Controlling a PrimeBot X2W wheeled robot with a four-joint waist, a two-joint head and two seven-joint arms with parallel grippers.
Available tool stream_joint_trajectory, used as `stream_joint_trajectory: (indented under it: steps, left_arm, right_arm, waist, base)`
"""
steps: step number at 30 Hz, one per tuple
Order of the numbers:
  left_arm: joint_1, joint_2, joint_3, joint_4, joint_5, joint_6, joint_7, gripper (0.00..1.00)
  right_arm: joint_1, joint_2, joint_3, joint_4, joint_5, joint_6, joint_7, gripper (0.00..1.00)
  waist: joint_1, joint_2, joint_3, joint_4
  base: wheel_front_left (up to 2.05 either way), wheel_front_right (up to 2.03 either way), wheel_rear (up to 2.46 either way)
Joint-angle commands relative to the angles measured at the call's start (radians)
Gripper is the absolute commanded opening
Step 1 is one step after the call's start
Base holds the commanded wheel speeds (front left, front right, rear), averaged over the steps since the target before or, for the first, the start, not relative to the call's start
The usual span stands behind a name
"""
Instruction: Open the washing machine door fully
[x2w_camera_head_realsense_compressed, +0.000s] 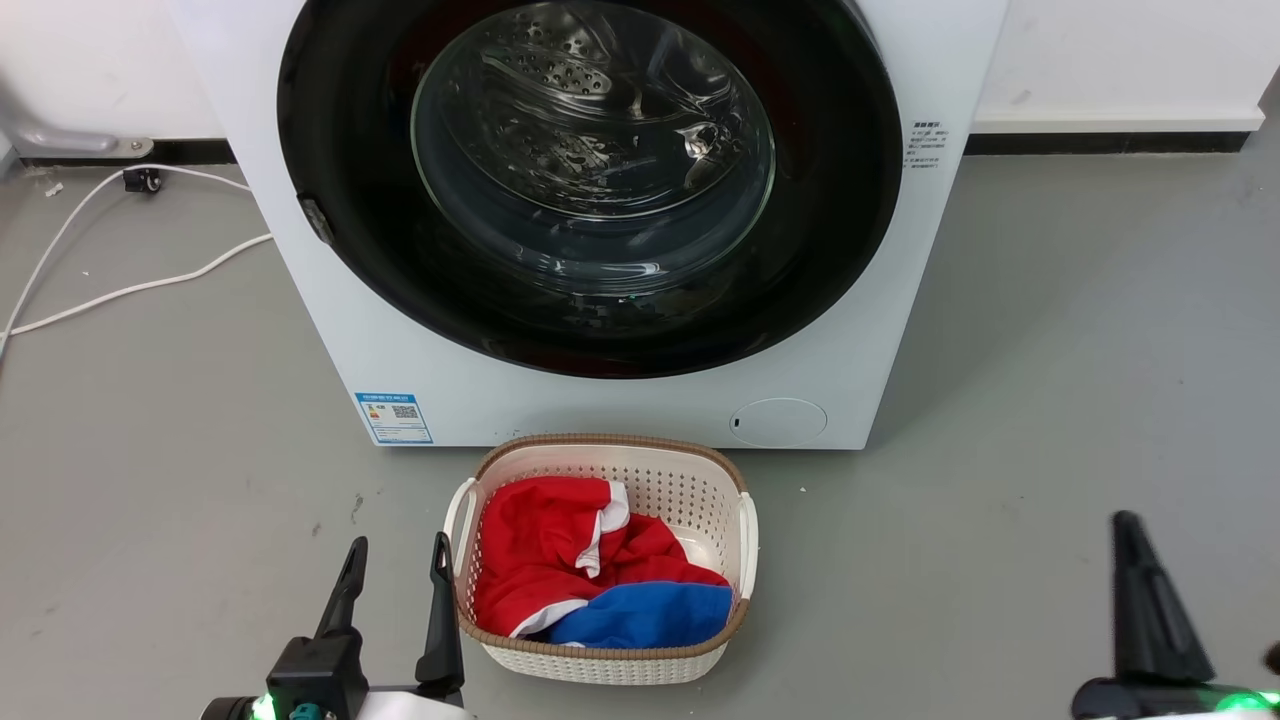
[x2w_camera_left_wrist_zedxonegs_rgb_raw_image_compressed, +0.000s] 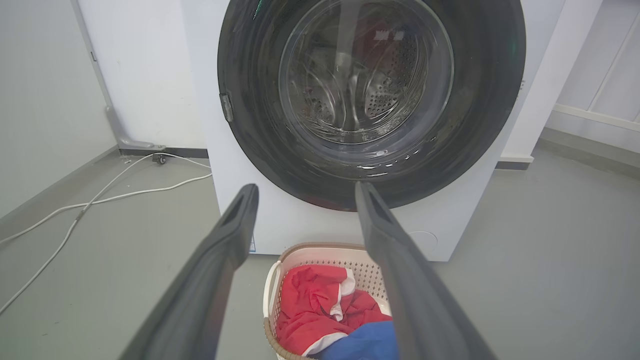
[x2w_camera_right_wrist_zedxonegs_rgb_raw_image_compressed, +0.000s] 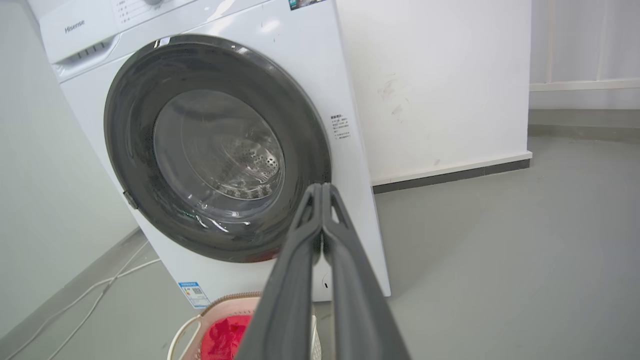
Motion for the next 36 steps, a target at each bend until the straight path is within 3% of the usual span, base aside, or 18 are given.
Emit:
stream_joint_trajectory:
  steps: [1,2,3,5,8,15,19,25,36]
  left_arm:
    - [0.007,-0.001,0.002,0.001,0.001,0.003,-0.005,1.00]
    - [0.008,-0.001,0.002,0.002,0.002,0.002,-0.005,1.00]
    - [0.010,0.000,0.003,0.003,0.000,0.002,-0.005,1.00]
    - [0.012,0.000,0.002,0.003,-0.002,0.003,-0.005,1.00]
    - [0.015,0.000,0.002,0.004,-0.006,0.004,-0.005,1.00]
    - [0.016,0.000,0.006,0.007,-0.008,0.004,-0.005,1.00]
    - [0.016,0.000,0.009,0.007,-0.010,0.001,-0.005,1.00]
    - [0.015,0.000,0.009,0.011,-0.005,0.001,-0.005,1.00]
    - [0.014,-0.001,0.013,0.009,0.005,0.009,-0.005,1.00]
  right_arm:
    - [-0.014,-0.001,-0.015,0.008,0.096,0.000,-0.002,0.00]
    - [-0.018,0.000,-0.020,0.015,0.168,0.000,-0.002,0.00]
    - [-0.022,0.000,-0.027,0.043,0.368,0.000,-0.002,0.00]
    - [-0.025,0.000,-0.005,0.064,0.568,0.000,-0.002,0.00]
    - [-0.020,-0.003,-0.004,0.068,0.793,0.000,-0.002,0.00]
    - [0.013,-0.001,0.003,0.038,1.132,0.000,0.005,0.00]
    - [0.028,-0.016,0.001,-0.002,1.302,0.000,0.089,0.00]
    - [0.059,-0.012,-0.029,-0.031,1.468,0.000,0.254,0.00]
    - [0.064,-0.002,-0.062,-0.014,1.464,0.000,0.363,0.00]
  waist:
    - [0.0000,0.0000,-0.001,0.000]
    - [0.0000,0.0000,-0.001,0.000]
    - [0.0000,0.0000,-0.003,0.000]
    - [0.0000,0.0000,-0.004,0.000]
    - [0.0000,0.0000,-0.005,0.001]
    - [0.0000,0.0000,-0.005,-0.002]
    - [0.0000,0.0000,-0.004,-0.004]
    - [0.0000,0.0000,-0.005,0.000]
    - [0.0000,0.0000,0.001,0.007]
  base:
    - [0.00,0.00,0.00]
    - [0.00,0.00,0.00]
    - [0.00,0.00,0.00]
    - [0.00,0.00,0.00]
    - [0.00,0.00,0.00]
    - [0.00,0.00,0.00]
    - [0.00,0.00,0.00]
    - [0.00,0.00,0.00]
    - [0.00,0.00,0.00]
